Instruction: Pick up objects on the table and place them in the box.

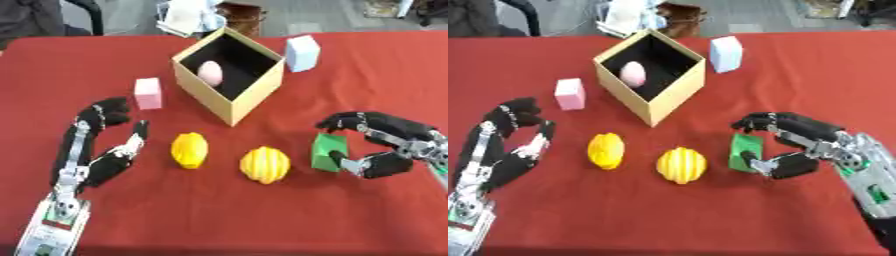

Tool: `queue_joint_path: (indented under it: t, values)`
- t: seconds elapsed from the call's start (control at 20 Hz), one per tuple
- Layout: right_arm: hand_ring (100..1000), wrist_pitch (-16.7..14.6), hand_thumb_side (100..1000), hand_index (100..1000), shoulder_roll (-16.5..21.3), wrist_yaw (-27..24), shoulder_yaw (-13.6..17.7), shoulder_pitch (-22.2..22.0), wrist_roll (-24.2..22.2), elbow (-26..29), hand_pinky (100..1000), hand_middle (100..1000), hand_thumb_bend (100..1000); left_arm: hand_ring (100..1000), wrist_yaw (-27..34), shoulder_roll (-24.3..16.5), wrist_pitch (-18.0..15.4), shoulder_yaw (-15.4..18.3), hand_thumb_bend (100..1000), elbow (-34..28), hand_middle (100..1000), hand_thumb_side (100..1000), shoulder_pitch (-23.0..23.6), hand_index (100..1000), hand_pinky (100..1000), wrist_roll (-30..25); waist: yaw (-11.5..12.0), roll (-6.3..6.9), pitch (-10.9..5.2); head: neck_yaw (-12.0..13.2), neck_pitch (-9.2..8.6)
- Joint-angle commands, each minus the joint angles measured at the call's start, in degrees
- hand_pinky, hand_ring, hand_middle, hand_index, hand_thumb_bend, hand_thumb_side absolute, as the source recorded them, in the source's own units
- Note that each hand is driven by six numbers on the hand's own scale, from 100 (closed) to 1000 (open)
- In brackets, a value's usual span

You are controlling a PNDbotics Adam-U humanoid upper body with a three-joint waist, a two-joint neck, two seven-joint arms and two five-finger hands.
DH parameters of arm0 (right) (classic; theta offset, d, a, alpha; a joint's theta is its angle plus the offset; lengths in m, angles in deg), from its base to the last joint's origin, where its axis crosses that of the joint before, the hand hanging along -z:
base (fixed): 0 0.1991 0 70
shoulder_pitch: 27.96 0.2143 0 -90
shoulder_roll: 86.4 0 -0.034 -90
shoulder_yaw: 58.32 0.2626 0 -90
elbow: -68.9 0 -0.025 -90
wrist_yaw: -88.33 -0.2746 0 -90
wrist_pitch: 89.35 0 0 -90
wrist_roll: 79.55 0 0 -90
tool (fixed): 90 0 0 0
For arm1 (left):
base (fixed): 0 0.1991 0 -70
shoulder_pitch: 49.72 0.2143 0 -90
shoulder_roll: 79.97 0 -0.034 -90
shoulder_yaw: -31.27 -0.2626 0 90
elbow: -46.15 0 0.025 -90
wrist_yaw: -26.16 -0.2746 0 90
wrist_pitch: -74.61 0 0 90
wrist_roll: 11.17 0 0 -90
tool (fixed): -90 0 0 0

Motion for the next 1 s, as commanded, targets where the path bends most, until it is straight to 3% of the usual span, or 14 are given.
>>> queue_joint_path:
  t: [0.05, 1.0]
  values:
    - [840, 0.0, 683, 945, 0.7, 0.8, 0.6, 0.7, 0.5, 0.0, 817, 855, 116, 650, 0.2, -1.0, -0.1, -0.1, 386, -0.6, 635, 400, -0.5, 791, 746, -0.1, 0.0, -0.88, -0.45, -0.1, -0.21]
    - [836, 0.0, 702, 944, 0.2, 3.3, 0.6, 0.8, 0.7, -2.8, 812, 856, 123, 650, 0.3, -0.9, -0.2, -0.1, 385, -0.6, 635, 402, -0.4, 792, 746, -0.2, -0.2, -0.72, -0.35, -0.3, -0.1]
